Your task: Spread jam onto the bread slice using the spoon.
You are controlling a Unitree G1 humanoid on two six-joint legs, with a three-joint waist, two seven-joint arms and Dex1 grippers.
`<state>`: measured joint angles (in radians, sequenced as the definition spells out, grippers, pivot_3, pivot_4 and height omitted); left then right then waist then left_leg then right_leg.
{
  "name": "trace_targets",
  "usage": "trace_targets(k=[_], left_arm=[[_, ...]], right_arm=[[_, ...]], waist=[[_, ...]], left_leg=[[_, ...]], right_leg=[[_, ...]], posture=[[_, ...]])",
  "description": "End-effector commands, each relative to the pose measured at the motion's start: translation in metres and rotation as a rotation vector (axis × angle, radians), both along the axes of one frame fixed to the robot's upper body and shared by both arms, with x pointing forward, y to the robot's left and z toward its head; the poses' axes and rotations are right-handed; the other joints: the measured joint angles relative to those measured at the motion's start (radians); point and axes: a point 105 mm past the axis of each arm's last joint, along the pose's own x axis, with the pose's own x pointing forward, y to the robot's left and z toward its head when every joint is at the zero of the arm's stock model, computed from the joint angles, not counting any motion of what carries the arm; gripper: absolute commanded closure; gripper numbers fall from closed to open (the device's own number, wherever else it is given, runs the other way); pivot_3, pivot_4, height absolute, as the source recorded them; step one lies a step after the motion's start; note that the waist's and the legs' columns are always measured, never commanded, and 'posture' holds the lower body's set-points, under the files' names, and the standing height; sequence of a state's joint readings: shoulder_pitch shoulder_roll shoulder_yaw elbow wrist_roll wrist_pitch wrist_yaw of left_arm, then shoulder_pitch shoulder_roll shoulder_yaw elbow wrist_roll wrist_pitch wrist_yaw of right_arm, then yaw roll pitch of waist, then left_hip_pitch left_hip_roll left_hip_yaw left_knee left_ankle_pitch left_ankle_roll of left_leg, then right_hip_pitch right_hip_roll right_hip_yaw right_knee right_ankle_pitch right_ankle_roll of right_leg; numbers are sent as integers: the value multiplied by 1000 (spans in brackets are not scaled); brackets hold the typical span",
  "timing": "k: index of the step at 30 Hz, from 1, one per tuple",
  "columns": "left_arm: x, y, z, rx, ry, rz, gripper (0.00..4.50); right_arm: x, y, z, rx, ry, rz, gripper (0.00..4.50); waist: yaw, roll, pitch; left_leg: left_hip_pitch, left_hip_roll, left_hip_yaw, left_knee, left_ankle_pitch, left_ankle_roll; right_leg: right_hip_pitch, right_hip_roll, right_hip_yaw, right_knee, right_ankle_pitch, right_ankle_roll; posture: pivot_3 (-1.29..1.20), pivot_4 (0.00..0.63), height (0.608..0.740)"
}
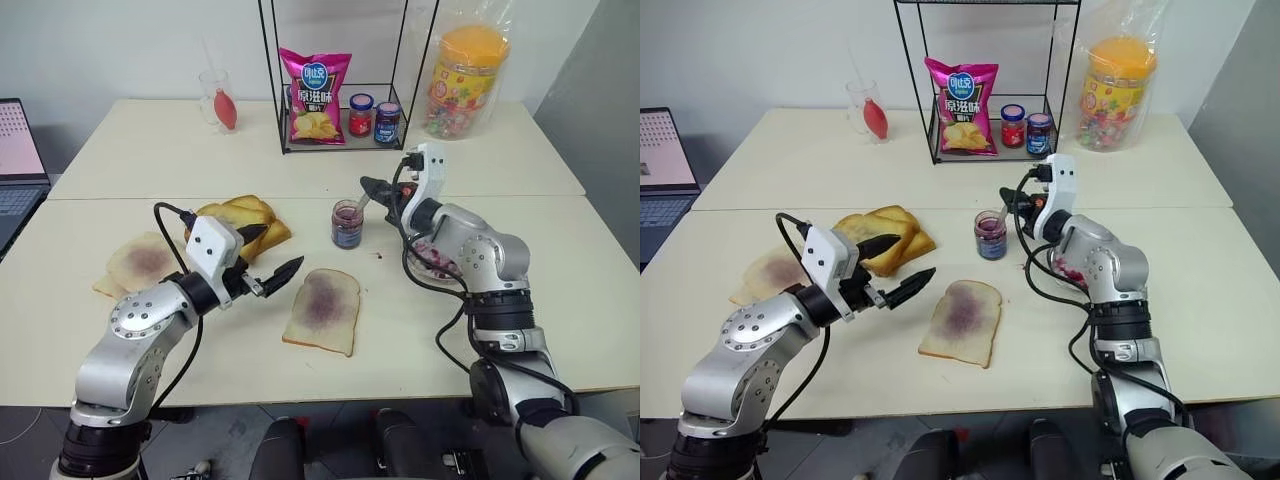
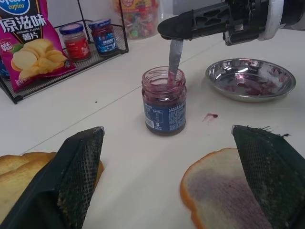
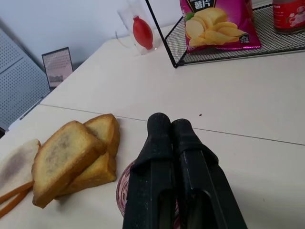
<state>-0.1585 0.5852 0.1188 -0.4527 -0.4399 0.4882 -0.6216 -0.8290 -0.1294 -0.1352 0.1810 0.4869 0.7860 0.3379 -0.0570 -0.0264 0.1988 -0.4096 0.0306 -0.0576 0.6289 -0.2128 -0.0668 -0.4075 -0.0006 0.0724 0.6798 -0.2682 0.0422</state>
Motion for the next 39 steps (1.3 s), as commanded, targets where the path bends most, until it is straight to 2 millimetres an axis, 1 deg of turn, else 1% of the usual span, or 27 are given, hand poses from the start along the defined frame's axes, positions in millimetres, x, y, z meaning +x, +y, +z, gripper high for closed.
trace_targets(k=[1,8,14,23,31,39], left_arm=[[0,-4,9,-3,-44,-16,0],[1,-7,10,1,-48,-23,0],[2,-11,11,-2,-52,-32,0],[2,-12,11,-3,-54,-38,0],[3,-13,10,-3,-56,-41,0],[3,-13,10,-3,-60,-45,0]], right_arm=[[-2,3,25,58,-52,13,4444],[-1,0,30,157,2,14,4444],[3,-8,26,183,36,-19,4444],[6,-14,26,227,66,-42,4444],[7,-17,29,300,103,-44,4444],[7,-19,31,337,123,-52,4444]], waist=[[0,0,0],[0,0,0],[0,0,0],[0,0,0],[0,0,0],[0,0,0]], left_leg=[[0,0,0,0,0,0],[0,0,0,0,0,0],[0,0,0,0,0,0],[0,0,0,-1,0,0],[0,0,0,-1,0,0],[0,0,0,-1,0,0]], right_leg=[[0,0,0,0,0,0],[0,0,0,0,0,0],[0,0,0,0,0,1],[0,0,0,0,-1,1],[0,0,0,-1,-1,1],[0,0,0,-1,-1,1]], posture=[[0,150,740],[0,150,740],[0,150,740],[0,150,740],[0,150,740],[0,150,740]])
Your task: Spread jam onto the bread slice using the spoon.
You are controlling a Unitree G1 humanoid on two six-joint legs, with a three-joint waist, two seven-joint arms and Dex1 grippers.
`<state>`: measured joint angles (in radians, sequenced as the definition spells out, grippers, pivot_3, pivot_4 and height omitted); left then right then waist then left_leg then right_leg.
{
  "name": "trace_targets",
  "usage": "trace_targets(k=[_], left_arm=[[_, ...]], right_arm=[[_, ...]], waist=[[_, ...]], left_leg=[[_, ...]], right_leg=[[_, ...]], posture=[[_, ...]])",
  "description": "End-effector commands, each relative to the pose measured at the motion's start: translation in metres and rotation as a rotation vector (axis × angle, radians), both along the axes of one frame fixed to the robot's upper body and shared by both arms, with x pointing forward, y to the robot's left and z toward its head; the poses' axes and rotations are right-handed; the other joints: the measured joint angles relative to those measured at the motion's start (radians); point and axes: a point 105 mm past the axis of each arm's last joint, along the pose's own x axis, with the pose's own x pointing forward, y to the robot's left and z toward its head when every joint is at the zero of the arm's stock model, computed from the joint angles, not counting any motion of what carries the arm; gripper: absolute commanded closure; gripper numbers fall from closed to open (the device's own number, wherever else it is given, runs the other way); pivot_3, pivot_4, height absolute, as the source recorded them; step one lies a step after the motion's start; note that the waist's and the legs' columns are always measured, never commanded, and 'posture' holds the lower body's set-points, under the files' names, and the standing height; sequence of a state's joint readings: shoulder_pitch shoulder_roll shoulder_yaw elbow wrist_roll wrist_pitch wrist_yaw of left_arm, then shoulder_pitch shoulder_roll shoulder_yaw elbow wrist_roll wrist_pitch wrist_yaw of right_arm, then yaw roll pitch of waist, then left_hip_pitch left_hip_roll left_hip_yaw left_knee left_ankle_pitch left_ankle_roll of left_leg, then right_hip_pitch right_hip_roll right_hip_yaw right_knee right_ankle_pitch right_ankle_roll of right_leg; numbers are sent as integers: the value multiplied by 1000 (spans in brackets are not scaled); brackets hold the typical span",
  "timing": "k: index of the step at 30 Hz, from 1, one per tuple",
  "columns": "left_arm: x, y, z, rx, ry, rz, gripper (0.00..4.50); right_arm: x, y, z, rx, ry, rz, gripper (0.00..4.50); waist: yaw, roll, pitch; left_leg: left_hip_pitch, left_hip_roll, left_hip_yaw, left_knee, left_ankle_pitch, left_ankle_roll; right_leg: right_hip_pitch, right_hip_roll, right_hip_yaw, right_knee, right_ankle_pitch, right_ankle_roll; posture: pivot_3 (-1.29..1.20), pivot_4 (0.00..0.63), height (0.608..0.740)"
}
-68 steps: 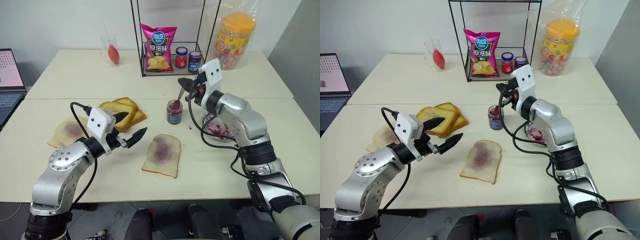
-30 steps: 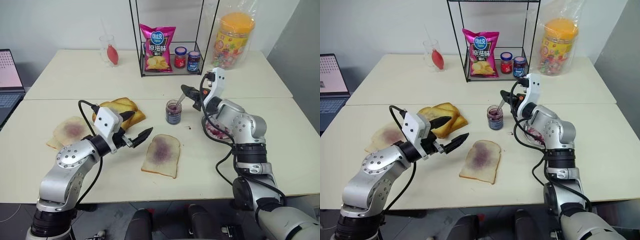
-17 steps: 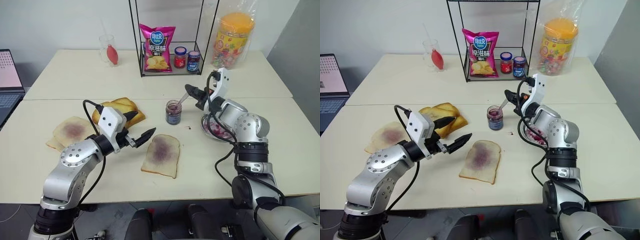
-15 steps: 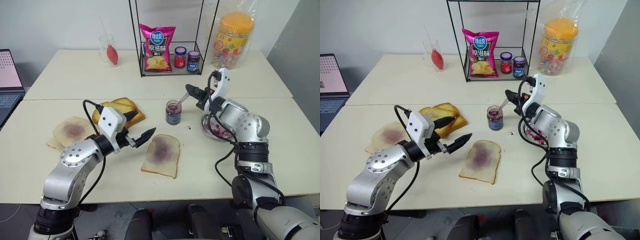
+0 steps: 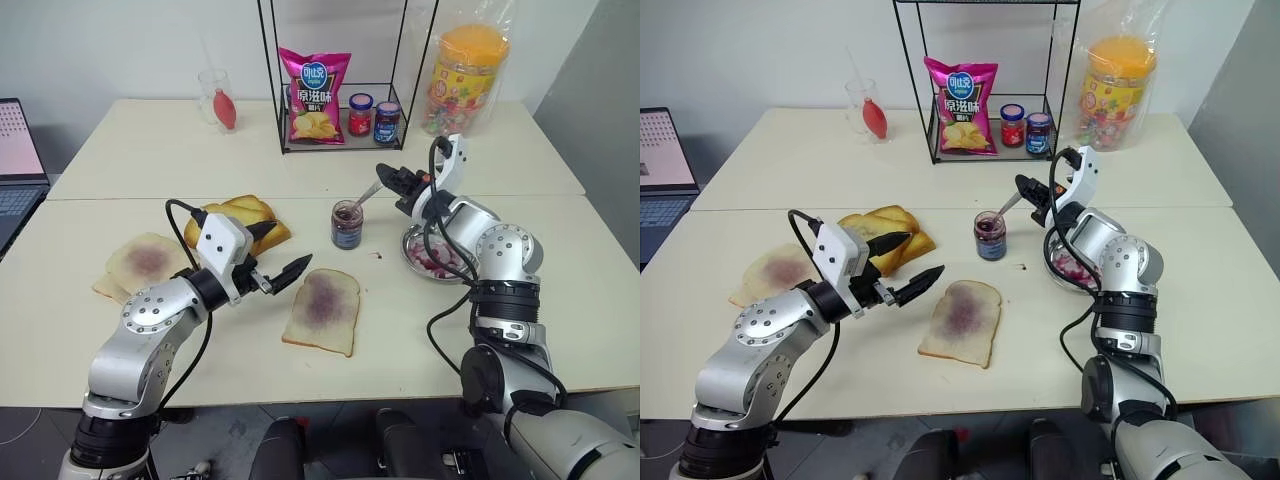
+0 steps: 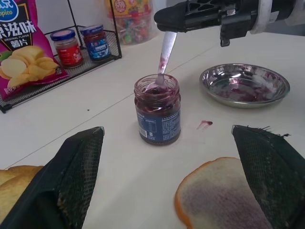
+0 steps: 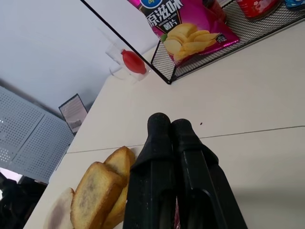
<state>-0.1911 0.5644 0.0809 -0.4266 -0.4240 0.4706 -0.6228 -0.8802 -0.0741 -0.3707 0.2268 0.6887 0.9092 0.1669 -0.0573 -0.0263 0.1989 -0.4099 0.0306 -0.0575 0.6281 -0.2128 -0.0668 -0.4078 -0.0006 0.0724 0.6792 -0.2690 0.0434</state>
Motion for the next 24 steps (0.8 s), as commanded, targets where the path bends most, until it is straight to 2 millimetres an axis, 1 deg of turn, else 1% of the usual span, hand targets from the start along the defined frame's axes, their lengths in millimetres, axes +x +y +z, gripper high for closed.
trace_targets(k=[1,12,16,24], left_arm=[[-1,-4,10,4,-53,-19,0],[0,-4,10,5,-58,-25,0],[0,-5,10,7,-60,-30,0],[1,-7,13,7,-66,-39,0]], right_arm=[[-1,1,22,47,-47,12,4444],[0,-6,25,51,-49,-7,4444],[0,-10,27,91,-40,-14,4444],[0,-11,23,127,-5,-20,4444]], waist=[[0,0,0],[0,0,0],[0,0,0],[0,0,0]], left_leg=[[0,0,0,0,0,0],[0,0,0,0,0,0],[0,0,0,0,0,0],[0,0,0,0,0,0]], right_leg=[[0,0,0,0,0,0],[0,0,0,0,0,0],[0,0,0,0,-1,2],[0,0,0,0,-1,2]], posture=[[0,150,740],[0,150,740],[0,150,740],[0,150,740]])
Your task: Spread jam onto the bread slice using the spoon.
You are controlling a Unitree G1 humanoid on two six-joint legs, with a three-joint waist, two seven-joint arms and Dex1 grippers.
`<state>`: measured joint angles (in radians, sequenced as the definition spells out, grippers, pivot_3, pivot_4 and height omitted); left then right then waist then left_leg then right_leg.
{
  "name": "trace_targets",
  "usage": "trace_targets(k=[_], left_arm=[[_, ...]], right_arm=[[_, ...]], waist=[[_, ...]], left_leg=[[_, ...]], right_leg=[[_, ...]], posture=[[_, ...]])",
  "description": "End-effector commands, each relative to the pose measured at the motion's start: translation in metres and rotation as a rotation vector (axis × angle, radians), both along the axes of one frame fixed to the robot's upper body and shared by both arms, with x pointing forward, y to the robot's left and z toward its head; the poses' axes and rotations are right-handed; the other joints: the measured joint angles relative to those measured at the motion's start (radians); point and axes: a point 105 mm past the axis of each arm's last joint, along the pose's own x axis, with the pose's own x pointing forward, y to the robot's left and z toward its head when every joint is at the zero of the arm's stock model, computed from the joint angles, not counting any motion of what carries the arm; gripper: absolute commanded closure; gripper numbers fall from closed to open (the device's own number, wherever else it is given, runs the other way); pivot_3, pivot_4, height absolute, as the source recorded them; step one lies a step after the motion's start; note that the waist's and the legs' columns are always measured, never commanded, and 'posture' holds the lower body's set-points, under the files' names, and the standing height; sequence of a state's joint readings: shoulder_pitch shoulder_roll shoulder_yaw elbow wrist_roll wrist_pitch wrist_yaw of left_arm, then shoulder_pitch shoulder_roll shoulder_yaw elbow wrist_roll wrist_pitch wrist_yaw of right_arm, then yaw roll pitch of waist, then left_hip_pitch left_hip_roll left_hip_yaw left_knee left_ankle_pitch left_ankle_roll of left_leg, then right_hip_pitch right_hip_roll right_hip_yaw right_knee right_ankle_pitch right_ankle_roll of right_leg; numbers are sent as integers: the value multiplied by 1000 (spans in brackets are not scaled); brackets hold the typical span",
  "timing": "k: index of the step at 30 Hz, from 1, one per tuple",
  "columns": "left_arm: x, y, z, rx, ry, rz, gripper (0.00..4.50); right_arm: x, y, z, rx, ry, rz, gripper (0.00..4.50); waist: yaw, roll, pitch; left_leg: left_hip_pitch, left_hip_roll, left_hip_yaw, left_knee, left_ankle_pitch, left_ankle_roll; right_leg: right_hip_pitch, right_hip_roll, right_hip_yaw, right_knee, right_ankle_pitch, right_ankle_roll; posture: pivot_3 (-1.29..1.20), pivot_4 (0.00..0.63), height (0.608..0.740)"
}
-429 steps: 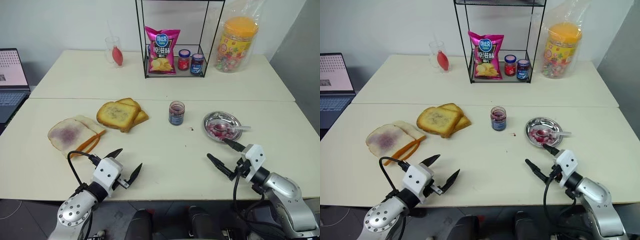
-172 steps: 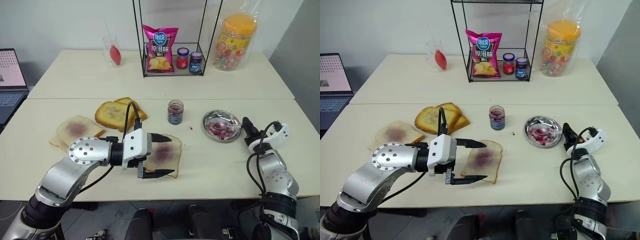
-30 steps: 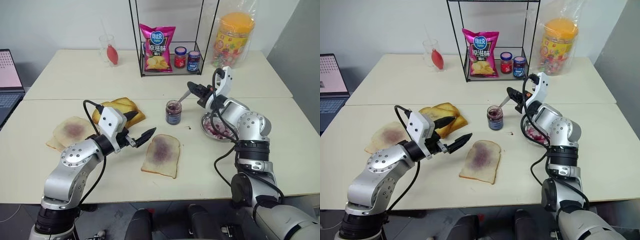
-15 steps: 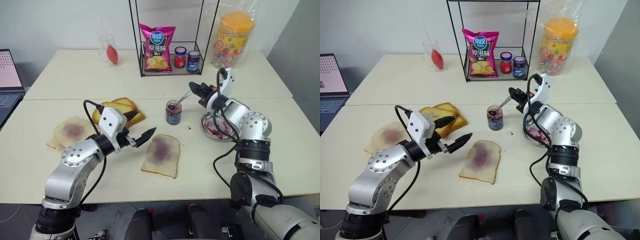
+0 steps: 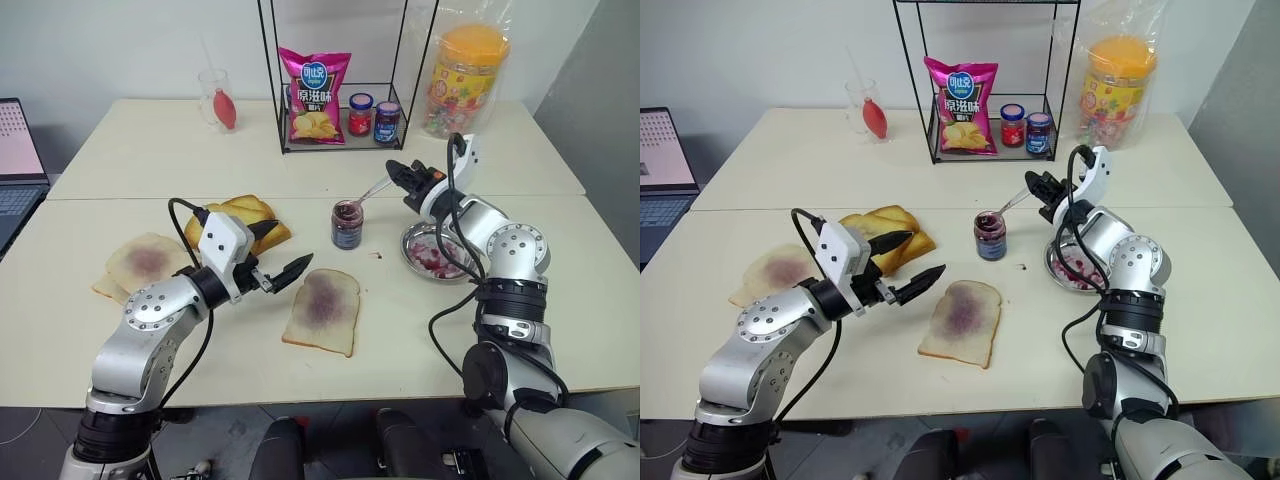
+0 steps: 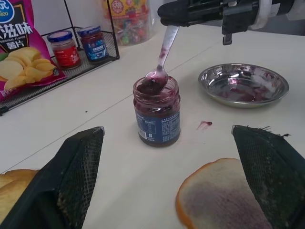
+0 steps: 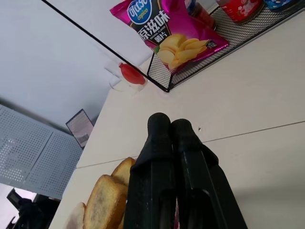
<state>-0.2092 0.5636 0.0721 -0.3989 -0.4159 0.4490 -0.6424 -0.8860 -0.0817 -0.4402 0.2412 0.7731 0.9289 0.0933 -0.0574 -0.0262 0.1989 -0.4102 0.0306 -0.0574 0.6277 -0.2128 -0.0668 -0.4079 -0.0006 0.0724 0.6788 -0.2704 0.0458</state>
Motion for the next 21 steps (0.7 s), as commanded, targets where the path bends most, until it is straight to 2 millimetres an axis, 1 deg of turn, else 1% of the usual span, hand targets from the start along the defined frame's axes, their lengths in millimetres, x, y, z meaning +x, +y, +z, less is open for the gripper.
trace_targets(k=[1,5,16,21], left_arm=[[-2,-6,13,3,-58,-22,0],[-2,-7,14,4,-60,-24,0],[-1,-6,17,-1,-65,-24,0],[0,-5,17,-3,-66,-18,0]], right_arm=[[-2,3,21,40,-54,18,4444],[-2,2,20,47,-47,17,4444],[-3,-3,10,83,19,3,4444],[-2,-8,6,109,39,-12,4444]], waist=[[0,0,0],[0,0,0],[0,0,0],[0,0,0]], left_leg=[[0,0,0,0,0,0],[0,0,0,0,0,0],[-1,0,0,0,0,0],[-2,0,0,0,0,0]], right_leg=[[0,0,0,0,0,0],[0,0,0,0,0,0],[-1,0,0,0,0,0],[-1,0,0,0,0,0]], posture=[[0,150,740],[0,150,740],[0,150,740],[0,150,740]])
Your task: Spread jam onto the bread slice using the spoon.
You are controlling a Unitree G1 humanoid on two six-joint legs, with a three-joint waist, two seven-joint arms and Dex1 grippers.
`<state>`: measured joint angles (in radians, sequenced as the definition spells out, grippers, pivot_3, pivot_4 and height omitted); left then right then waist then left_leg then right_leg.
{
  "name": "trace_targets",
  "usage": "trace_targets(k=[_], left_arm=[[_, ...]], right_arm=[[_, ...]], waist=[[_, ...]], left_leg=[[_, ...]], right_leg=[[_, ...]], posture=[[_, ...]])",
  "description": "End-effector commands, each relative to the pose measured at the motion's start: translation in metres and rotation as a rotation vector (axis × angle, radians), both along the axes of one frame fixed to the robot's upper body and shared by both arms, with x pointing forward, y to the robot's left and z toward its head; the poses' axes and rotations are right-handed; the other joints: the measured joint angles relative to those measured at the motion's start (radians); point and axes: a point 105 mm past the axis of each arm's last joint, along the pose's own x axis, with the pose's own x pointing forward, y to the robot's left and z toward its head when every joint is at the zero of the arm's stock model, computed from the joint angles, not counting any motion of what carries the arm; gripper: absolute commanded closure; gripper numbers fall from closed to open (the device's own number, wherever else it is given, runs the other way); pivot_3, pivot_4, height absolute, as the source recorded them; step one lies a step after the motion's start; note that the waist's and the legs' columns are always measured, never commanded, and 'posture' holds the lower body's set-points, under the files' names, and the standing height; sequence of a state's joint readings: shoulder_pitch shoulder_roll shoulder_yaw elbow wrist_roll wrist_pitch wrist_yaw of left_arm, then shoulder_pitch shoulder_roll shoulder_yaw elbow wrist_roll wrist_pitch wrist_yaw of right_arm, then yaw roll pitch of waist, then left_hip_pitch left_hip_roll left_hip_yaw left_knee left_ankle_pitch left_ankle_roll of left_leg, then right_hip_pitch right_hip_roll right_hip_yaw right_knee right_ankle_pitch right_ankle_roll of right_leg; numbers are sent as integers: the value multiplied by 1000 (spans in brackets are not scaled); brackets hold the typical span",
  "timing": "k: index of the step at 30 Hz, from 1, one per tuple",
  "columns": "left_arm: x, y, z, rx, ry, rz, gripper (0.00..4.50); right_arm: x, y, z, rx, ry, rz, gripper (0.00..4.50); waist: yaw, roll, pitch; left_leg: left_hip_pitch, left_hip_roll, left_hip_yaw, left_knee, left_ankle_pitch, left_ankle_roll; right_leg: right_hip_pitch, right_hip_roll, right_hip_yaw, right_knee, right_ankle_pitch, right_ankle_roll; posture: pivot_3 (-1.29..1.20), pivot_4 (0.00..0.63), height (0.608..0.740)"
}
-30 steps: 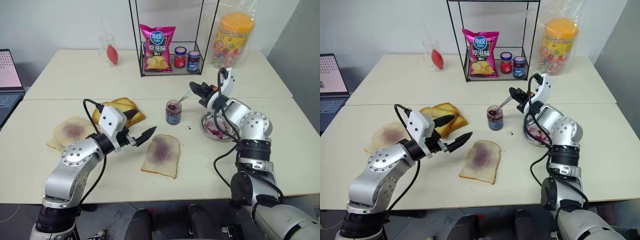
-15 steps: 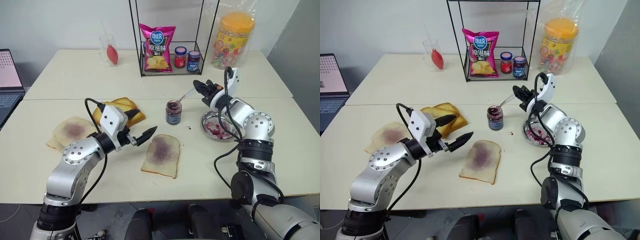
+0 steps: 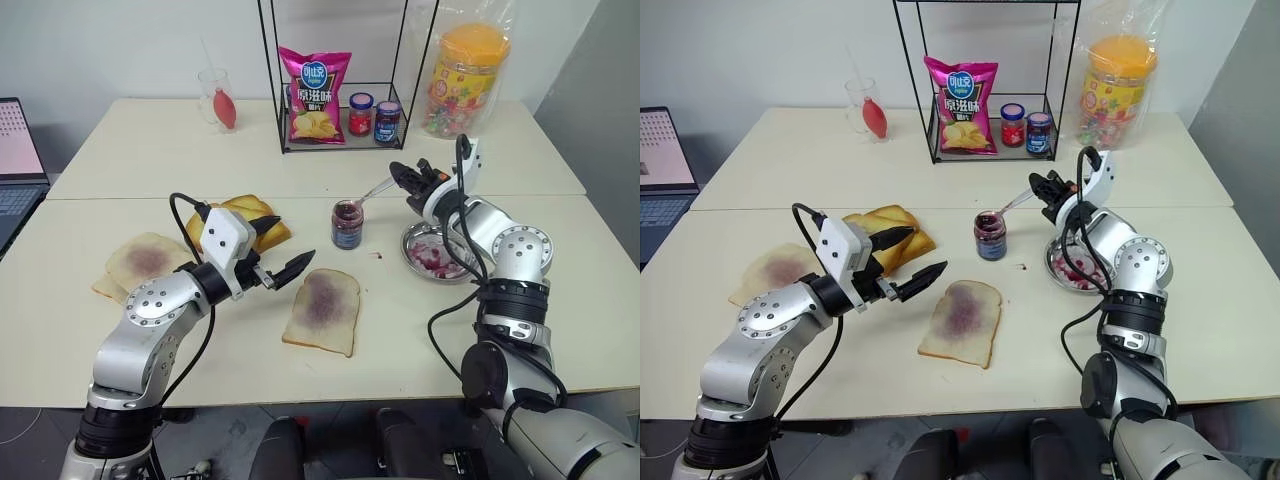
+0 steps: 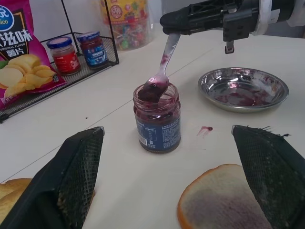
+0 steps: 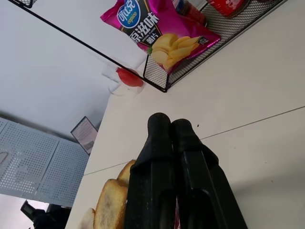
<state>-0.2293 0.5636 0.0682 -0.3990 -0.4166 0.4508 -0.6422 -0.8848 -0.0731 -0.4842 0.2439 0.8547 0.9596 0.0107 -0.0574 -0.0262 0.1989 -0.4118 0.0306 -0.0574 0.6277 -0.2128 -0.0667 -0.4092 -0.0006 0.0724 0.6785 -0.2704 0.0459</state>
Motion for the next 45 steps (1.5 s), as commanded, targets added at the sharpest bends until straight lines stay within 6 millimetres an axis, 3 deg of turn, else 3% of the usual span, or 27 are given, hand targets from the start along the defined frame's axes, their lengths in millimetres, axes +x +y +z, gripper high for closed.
trace_targets(k=[1,21,26,33,38,45], left_arm=[[-1,-1,12,-4,-51,-7,0],[0,0,13,-13,-53,-10,0],[-6,3,8,6,-38,-30,0],[-26,22,-8,126,3,-89,0],[-46,39,-24,217,50,-127,0],[-69,61,-58,354,140,-186,0]], right_arm=[[-1,-6,9,56,-17,-6,4444],[-5,-18,23,129,-48,-14,4444],[-19,-11,36,131,-85,44,4444],[-58,22,45,85,-140,193,4444],[-91,48,29,-71,-181,321,4444],[-105,69,-10,-244,-183,381,4444]], waist=[[0,0,0],[0,0,0],[0,0,0],[-2,0,0],[-2,1,0],[-4,1,0]], left_leg=[[0,0,0,0,0,0],[-4,0,0,0,0,0],[-4,0,0,0,0,0],[-5,0,0,-2,0,0],[-5,1,0,-2,0,0],[-5,1,1,-3,0,0]], right_leg=[[0,0,0,0,0,0],[-3,0,0,0,0,0],[-4,0,0,0,0,0],[-6,0,0,0,0,-2],[-6,0,0,0,-1,-1],[-8,0,0,1,-2,-3]], posture=[[0,150,740],[0,150,740],[0,150,740],[0,150,740],[0,150,740],[0,150,740]])
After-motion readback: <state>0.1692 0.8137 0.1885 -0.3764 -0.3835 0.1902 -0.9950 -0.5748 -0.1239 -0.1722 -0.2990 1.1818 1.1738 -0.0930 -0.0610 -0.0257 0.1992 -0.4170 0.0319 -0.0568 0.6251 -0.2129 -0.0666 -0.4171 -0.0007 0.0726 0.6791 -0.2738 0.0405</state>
